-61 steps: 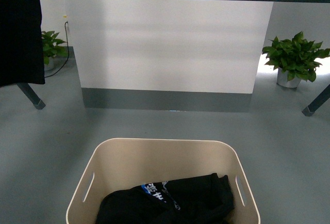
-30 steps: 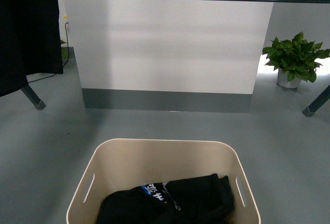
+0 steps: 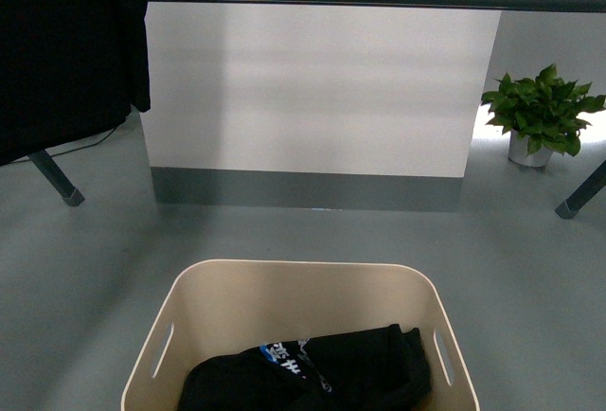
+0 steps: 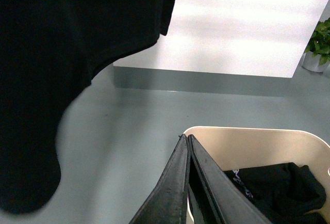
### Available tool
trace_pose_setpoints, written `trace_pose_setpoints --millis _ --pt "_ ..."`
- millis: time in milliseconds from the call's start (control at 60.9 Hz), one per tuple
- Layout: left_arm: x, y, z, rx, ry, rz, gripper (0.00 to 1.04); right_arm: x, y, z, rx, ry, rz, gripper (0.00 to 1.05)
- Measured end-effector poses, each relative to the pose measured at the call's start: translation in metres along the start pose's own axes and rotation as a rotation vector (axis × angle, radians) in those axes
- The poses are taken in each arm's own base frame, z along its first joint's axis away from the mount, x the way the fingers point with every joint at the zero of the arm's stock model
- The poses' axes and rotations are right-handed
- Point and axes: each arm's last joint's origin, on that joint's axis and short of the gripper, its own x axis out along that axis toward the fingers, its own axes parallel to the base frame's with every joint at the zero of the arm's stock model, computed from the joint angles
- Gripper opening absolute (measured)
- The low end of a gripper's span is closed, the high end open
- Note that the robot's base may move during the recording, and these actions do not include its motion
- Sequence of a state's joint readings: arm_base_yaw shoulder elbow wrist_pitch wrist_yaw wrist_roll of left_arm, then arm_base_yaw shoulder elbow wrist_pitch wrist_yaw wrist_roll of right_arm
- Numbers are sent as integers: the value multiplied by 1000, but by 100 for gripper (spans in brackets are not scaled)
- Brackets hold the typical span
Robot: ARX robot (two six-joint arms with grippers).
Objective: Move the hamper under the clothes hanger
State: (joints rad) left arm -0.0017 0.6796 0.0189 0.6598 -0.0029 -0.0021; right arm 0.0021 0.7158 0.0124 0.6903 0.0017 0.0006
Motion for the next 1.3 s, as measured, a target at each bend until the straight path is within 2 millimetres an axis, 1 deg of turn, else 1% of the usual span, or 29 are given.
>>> trace_pose_setpoints --millis 164,607,1083,1132,1198,1296 --pt "-8 0 3 0 -11 0 4 -9 0 2 0 -8 0 2" --pt "-23 0 7 0 -22 0 4 -23 0 5 0 -21 0 2" --pt "-33 0 6 0 -23 0 4 -34 0 5 0 -23 0 2" --pt "-37 0 4 0 -8 0 4 -35 0 5 0 -23 0 2" --pt "-43 0 2 0 -4 0 4 -41 0 0 0 13 0 2" --pt "-45 0 3 0 -14 0 4 -46 0 2 0 -20 3 2"
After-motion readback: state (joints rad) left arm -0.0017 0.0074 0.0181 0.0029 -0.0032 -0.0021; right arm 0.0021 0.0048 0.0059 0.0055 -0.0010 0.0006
